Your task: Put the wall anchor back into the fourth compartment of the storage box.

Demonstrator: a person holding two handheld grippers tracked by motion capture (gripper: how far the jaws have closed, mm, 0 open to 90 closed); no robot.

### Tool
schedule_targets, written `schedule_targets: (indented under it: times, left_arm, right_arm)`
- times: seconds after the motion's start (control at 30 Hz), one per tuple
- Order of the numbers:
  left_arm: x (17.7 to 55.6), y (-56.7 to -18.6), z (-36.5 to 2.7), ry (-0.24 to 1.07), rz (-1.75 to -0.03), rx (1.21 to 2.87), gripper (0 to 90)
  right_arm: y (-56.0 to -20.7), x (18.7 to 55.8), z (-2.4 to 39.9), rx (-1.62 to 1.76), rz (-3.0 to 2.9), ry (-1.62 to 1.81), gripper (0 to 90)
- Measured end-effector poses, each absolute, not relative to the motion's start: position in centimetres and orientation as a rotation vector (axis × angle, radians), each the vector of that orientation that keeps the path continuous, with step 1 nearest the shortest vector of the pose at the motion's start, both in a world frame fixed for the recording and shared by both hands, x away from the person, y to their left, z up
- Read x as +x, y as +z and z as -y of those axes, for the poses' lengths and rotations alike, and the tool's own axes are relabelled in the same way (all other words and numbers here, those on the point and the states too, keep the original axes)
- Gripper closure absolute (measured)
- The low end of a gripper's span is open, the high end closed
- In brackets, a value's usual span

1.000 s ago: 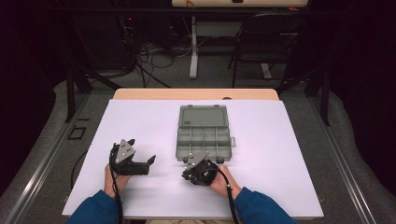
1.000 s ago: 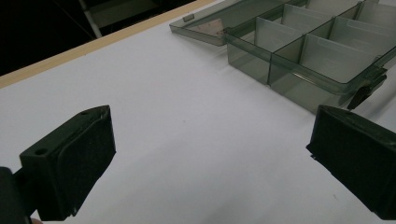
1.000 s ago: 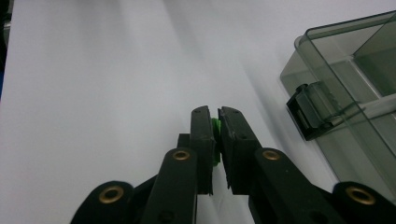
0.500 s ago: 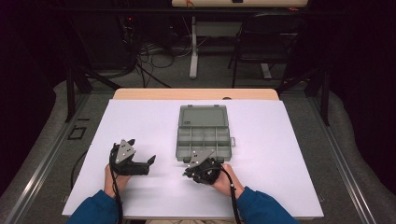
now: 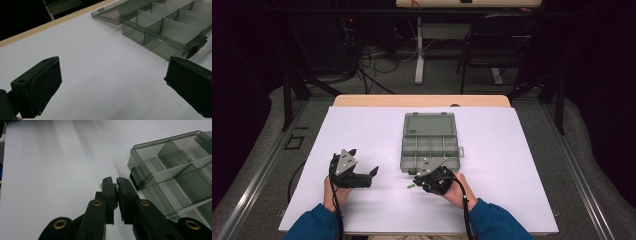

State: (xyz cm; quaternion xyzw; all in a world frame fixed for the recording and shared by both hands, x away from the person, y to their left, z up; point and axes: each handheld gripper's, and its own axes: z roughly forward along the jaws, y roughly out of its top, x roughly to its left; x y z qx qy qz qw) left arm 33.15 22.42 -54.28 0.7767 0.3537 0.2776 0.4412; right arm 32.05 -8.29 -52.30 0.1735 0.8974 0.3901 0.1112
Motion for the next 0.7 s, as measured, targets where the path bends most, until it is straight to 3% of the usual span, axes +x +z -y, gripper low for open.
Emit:
schedule_targets:
  times: [0.7]
  left_arm:
    - [33.2, -54.3, -22.4, 0.692, -0.878, 1.928, 0.2]
  right_arm:
    - [-50.8, 32.7, 10.1, 0.55, -2.557, 1.157, 83.9]
